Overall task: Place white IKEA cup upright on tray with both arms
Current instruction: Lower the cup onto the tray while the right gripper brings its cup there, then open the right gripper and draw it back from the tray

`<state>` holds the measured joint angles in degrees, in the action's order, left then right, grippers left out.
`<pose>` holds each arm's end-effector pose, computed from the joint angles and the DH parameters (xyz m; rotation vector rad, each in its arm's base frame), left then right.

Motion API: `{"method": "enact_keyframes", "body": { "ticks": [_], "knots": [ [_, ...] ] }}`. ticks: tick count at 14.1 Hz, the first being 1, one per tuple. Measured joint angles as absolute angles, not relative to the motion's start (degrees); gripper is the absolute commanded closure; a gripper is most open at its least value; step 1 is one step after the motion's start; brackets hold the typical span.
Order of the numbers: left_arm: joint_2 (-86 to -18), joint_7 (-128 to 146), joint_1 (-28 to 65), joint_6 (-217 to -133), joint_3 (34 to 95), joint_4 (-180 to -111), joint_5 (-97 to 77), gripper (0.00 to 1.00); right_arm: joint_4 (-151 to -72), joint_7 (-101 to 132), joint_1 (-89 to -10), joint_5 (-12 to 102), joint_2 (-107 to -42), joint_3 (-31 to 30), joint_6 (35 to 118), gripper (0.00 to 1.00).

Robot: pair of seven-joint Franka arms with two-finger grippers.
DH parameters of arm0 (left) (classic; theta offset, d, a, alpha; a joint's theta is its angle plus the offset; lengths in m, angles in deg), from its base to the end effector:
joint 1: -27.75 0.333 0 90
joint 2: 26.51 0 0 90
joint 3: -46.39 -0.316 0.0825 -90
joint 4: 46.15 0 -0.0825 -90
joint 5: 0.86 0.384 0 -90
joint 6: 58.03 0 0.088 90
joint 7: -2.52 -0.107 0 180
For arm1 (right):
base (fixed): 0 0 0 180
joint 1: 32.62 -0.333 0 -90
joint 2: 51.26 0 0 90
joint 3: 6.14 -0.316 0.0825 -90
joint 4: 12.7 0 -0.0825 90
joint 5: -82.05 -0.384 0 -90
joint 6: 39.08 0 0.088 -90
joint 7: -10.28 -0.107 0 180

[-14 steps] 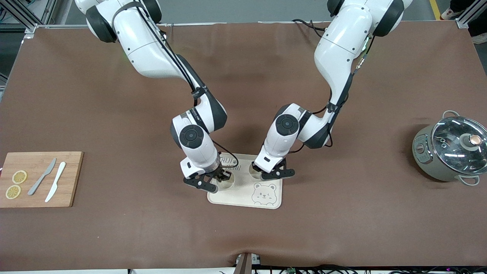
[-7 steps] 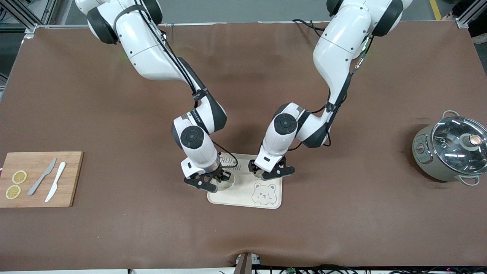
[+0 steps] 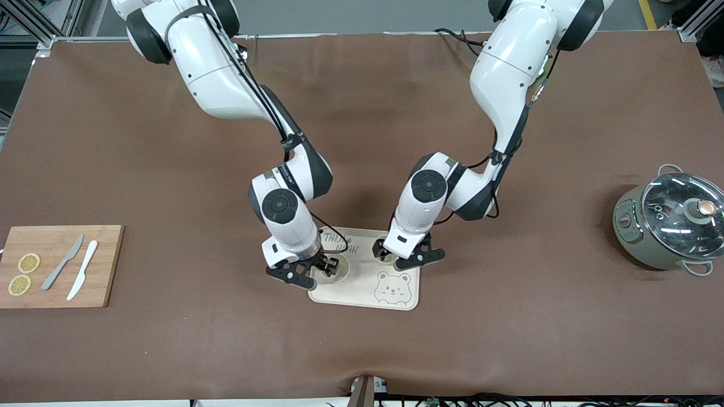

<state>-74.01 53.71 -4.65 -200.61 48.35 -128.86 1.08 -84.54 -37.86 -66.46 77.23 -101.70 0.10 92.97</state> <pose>0.6172 -0.4158 0.2154 2.9551 0.4208 0.2375 0.6706 0.3786 0.2473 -2.9862 0.5475 -0.2231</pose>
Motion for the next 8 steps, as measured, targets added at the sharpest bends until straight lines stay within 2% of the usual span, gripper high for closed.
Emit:
{"method": "enact_keyframes", "body": {
  "ticks": [3, 8],
  "knots": [
    [-73.2, 53.7, -4.4, -199.4, 48.3, -128.8, 1.1, 0.00, -83.1, -37.3, -65.5, 77.2, -95.1, 0.2, 81.4, 0.00],
    [-72.0, 53.7, -4.2, -196.1, 48.2, -128.3, 1.1, 0.00, -82.3, -26.4, -59.4, 75.5, -77.4, 0.3, 53.7, 0.00]
  ]
}}
